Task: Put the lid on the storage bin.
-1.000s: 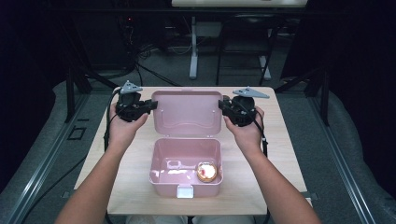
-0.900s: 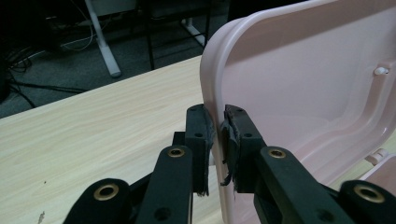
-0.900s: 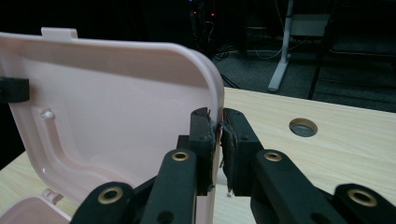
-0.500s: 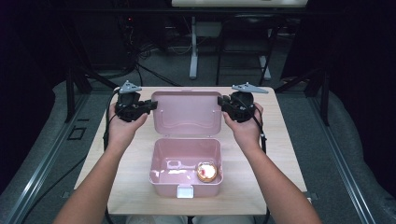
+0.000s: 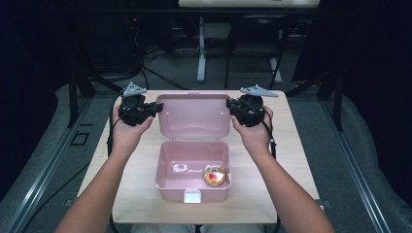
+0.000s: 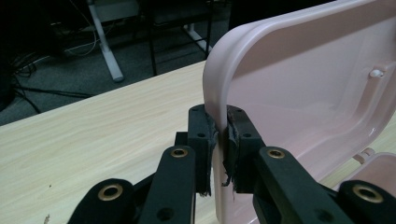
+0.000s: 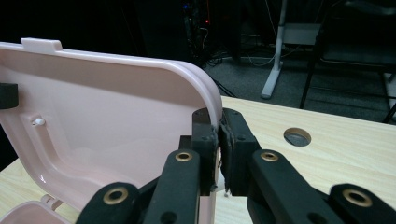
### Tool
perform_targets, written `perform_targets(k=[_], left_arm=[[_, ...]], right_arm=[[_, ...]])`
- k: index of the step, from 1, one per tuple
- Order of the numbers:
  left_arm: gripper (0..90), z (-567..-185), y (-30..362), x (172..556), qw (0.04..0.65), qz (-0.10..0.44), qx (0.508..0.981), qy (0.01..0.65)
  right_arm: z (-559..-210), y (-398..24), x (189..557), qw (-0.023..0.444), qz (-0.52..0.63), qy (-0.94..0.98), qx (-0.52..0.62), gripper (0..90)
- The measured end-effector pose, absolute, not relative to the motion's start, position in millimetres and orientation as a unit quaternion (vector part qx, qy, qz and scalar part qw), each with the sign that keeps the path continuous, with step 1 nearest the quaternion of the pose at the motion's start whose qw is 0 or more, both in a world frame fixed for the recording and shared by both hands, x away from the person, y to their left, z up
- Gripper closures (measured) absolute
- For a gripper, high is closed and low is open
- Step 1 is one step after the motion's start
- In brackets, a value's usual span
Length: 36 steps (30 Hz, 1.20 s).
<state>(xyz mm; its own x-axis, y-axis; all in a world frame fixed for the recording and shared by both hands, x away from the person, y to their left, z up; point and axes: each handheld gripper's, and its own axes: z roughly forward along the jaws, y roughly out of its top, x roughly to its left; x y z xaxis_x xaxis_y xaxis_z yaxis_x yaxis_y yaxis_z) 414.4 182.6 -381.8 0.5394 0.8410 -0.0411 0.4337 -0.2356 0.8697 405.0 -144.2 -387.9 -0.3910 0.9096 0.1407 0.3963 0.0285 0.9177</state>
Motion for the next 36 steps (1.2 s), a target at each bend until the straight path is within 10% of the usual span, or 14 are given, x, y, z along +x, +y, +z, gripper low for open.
perform_targets(k=[36], left_arm=[[80.7,-382.0,188.2,409.7,0.462,0.226,0.752,0.413]], right_arm=[[-387.7,-139.6,396.2,0.270,0.511,0.667,0.470,80.7]])
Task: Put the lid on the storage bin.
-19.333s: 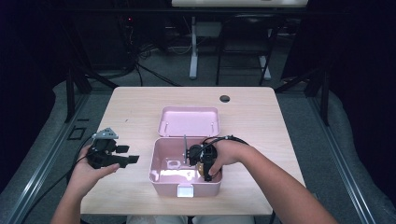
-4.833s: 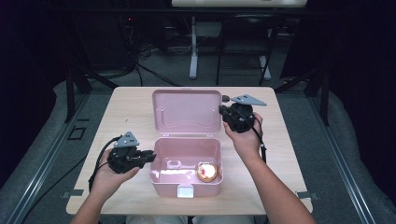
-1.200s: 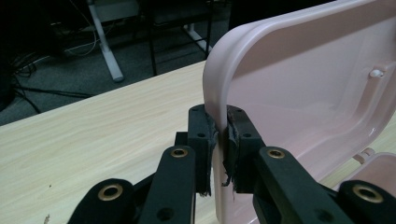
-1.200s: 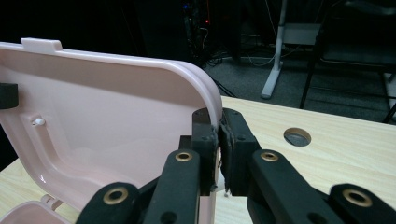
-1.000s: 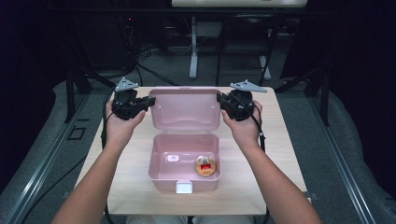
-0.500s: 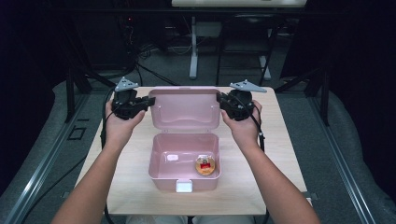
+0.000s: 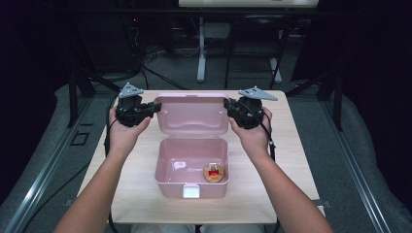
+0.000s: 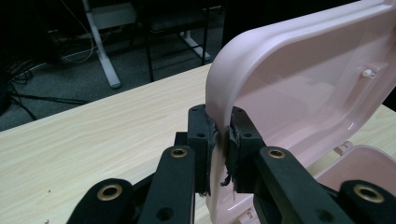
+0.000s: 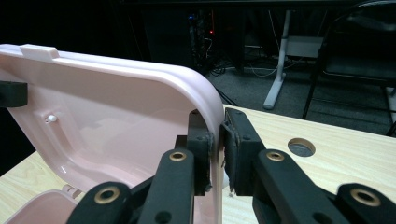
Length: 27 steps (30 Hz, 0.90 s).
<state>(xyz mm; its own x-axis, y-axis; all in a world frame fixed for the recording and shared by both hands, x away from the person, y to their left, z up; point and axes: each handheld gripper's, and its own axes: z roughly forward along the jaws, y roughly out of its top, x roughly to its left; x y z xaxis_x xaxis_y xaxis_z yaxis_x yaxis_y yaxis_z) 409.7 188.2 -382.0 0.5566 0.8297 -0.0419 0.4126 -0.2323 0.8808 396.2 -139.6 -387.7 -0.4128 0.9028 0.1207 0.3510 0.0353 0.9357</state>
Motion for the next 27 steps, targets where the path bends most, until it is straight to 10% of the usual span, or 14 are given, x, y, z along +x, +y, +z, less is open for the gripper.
perform_targets(k=[27], left_arm=[[77.2,-379.6,192.5,383.5,0.474,0.221,0.757,0.391]], right_arm=[[-388.1,-144.5,370.8,0.260,0.520,0.680,0.446,75.8]])
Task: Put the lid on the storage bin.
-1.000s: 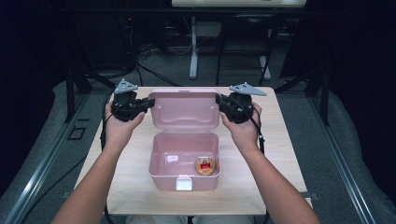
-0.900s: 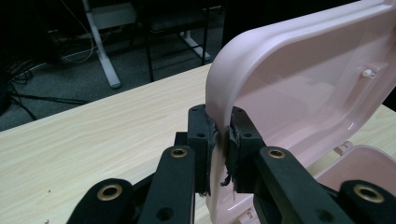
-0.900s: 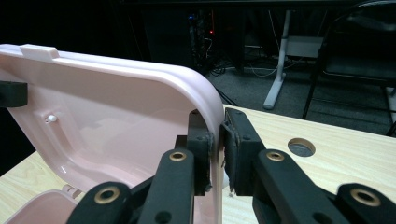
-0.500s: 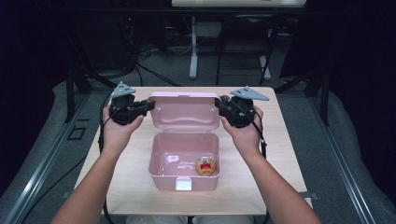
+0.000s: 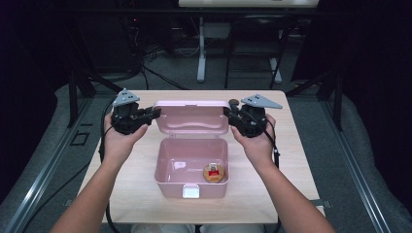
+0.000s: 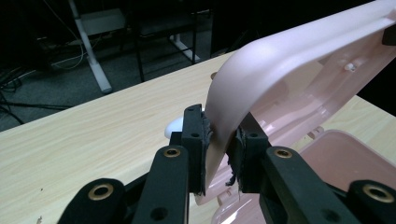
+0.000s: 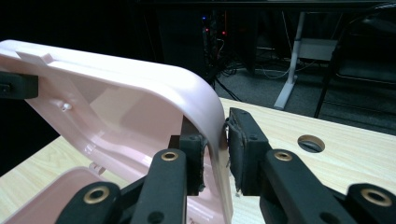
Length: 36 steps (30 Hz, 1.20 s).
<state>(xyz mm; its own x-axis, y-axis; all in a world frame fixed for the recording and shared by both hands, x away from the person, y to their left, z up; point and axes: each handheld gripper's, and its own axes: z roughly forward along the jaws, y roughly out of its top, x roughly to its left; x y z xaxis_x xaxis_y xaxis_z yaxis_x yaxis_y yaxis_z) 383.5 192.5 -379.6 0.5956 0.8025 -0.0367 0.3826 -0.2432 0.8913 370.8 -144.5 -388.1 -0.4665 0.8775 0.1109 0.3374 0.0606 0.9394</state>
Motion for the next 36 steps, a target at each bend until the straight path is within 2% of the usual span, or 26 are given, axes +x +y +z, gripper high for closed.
perform_targets(k=[11,20,30,36], left_arm=[[75.1,-380.3,195.2,372.4,0.476,0.214,0.764,0.379],[72.8,-384.1,199.3,363.4,0.486,0.201,0.764,0.374],[71.7,-385.3,200.5,356.5,0.481,0.200,0.770,0.370],[70.2,-385.3,200.7,352.4,0.479,0.196,0.772,0.369]], right_arm=[[-390.9,-146.6,358.2,0.253,0.519,0.688,0.439,73.5],[-394.4,-152.6,352.7,0.218,0.521,0.693,0.447,72.7],[-397.9,-152.3,340.3,0.225,0.523,0.695,0.439,72.8],[-399.9,-154.5,336.1,0.212,0.527,0.694,0.442,72.3]])
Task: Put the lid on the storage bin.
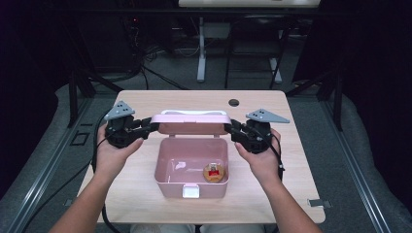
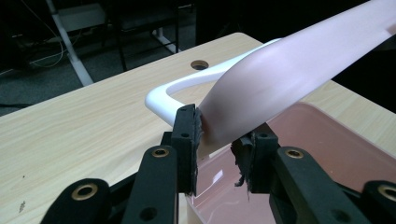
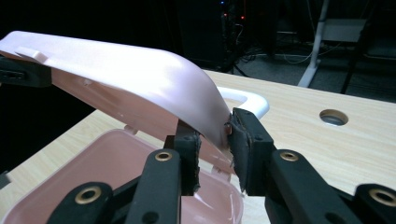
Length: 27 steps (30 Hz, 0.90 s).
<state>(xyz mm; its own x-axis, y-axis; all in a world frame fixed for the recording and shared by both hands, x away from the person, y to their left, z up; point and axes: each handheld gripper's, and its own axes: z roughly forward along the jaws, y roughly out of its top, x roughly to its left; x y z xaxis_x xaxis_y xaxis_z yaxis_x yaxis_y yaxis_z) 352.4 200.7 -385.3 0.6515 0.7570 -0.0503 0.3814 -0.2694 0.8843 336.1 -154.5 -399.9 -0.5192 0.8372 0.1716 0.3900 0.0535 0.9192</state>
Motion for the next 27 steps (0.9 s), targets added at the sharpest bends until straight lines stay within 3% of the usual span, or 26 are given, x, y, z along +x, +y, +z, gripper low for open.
perform_targets(k=[27], left_arm=[[65.1,-401.4,205.9,324.0,0.487,0.196,0.776,0.350]], right_arm=[[-415.0,-158.2,312.5,0.194,0.520,0.712,0.430,68.4]])
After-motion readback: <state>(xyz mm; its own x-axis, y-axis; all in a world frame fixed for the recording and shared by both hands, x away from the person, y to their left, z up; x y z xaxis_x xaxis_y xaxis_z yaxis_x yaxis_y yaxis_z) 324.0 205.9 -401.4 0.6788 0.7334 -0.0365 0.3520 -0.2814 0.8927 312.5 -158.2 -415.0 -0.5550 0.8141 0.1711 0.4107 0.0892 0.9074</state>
